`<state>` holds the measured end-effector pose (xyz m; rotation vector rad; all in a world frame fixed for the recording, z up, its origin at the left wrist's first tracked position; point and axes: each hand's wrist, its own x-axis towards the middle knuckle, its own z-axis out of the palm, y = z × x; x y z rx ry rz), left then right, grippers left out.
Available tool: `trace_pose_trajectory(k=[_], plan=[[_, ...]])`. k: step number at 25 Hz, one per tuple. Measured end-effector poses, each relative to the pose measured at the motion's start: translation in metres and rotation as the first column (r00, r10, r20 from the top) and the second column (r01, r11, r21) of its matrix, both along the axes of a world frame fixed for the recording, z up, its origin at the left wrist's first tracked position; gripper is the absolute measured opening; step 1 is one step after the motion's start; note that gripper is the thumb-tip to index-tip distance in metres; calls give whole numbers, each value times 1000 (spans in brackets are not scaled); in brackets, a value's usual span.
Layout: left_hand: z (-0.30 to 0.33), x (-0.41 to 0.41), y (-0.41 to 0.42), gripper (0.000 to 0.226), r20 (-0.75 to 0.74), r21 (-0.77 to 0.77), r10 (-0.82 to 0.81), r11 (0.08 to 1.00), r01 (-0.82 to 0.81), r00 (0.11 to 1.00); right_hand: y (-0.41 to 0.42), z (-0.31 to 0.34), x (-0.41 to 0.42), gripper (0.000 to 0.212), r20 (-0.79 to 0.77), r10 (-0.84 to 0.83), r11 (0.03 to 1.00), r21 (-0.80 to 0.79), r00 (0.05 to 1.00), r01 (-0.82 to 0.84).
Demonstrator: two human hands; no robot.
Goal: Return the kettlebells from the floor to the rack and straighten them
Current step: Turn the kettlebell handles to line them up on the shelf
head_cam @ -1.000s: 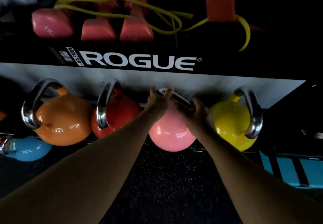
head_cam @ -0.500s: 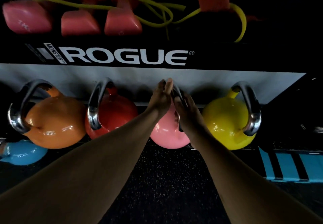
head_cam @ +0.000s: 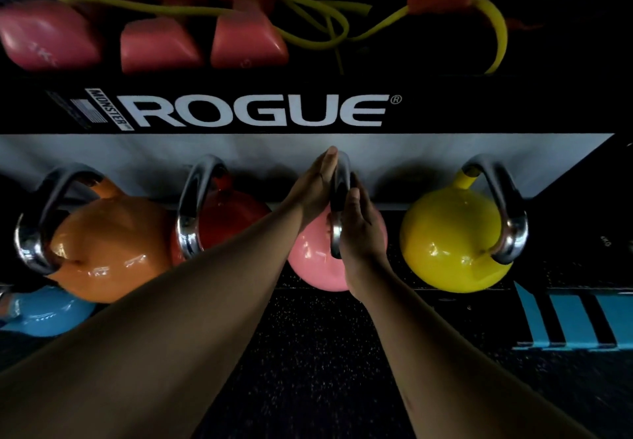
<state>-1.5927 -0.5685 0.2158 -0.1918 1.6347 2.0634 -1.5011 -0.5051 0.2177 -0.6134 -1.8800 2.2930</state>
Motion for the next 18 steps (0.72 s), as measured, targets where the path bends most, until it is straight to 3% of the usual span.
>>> trace_pose_trajectory(k=[3, 6, 8, 10, 14, 18], plan=[[-5, 2, -2, 52, -172, -231, -62, 973, 21, 983, 2, 0, 4, 44, 0, 39, 995, 88, 999, -39], [-15, 0, 0, 70, -244, -256, -54, 967, -11, 968, 7, -4, 0, 47, 41, 64, 986, 150, 997, -70], [-17, 1, -1, 65, -292, -308, -68, 951, -26, 954, 8, -6, -1, 52, 35, 83, 984, 155, 996, -88], [-16, 0, -3, 55, -288, -306, -63, 952, -30, 956, 8, -6, -2, 52, 50, 78, 986, 147, 996, -85], [-15, 0, -4, 70, -186, -236, -67, 972, 22, 980, 9, -4, -1, 48, 51, 85, 987, 134, 995, -91], [-10, 2, -1, 49, -232, -335, -62, 942, -20, 971, 11, 2, 1, 45, 47, 123, 977, 169, 991, -129]])
